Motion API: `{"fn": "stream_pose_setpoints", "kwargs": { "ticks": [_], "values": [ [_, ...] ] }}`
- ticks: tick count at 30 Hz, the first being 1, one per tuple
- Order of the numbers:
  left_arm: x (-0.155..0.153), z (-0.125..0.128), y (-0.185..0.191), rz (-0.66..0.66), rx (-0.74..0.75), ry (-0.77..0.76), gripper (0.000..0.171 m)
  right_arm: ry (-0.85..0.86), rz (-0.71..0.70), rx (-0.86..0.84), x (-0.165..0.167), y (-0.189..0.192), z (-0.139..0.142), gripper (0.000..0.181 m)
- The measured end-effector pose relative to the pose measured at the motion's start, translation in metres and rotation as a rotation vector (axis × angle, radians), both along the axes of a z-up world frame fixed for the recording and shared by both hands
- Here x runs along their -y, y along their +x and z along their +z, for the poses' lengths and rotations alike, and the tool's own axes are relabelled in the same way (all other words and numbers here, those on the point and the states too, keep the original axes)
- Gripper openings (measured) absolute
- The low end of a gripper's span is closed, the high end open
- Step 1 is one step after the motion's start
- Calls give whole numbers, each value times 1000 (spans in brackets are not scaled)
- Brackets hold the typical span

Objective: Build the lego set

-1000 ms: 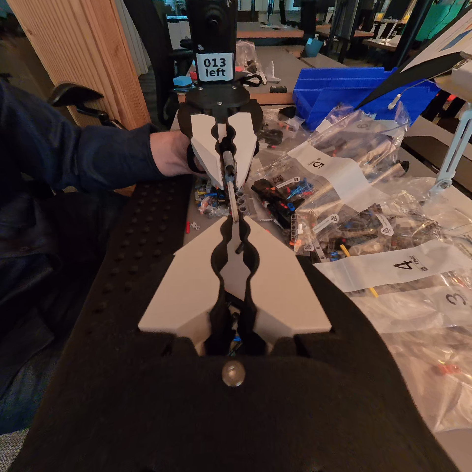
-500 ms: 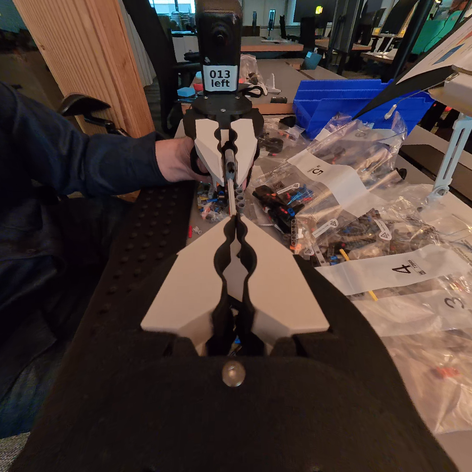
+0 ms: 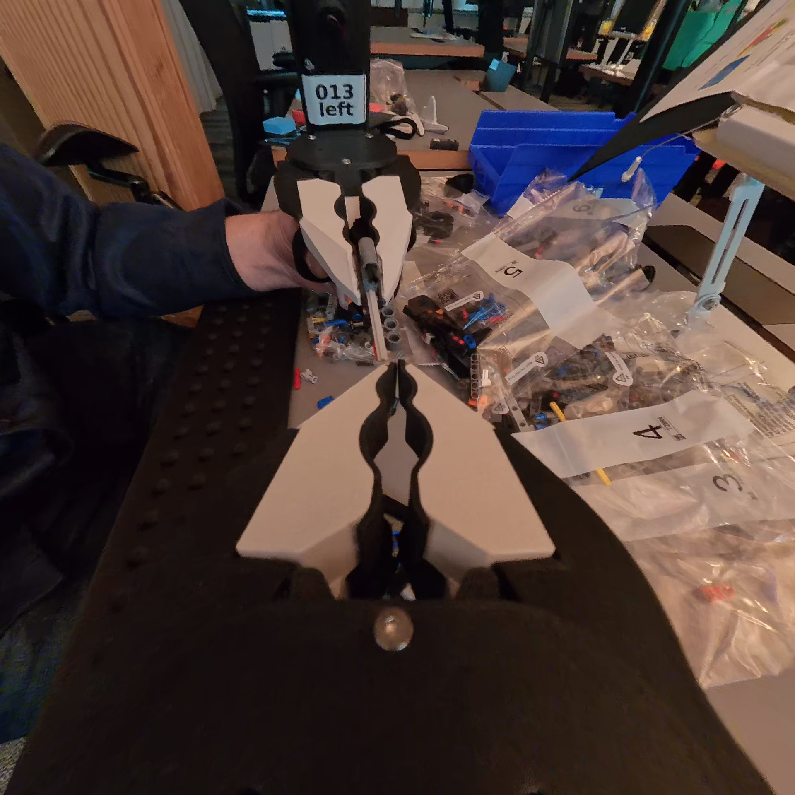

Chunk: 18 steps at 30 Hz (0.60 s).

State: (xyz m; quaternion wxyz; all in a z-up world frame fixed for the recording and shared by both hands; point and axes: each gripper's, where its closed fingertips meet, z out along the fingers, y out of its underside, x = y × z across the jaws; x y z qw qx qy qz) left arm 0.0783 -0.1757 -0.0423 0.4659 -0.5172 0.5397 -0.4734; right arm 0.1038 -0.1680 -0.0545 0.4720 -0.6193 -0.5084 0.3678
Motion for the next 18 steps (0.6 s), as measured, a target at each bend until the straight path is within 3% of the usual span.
{"fn": "stream_pose_setpoints", "kwargs": {
  "ticks": [9,18],
  "values": [
    [2,0,5,-17,10,-18,7,-45,58,-34,7,-13,0,29],
    [8,-4,11,-49,-3,-18,7,14,69,61,12,-24,-12,23]
  ]
}}
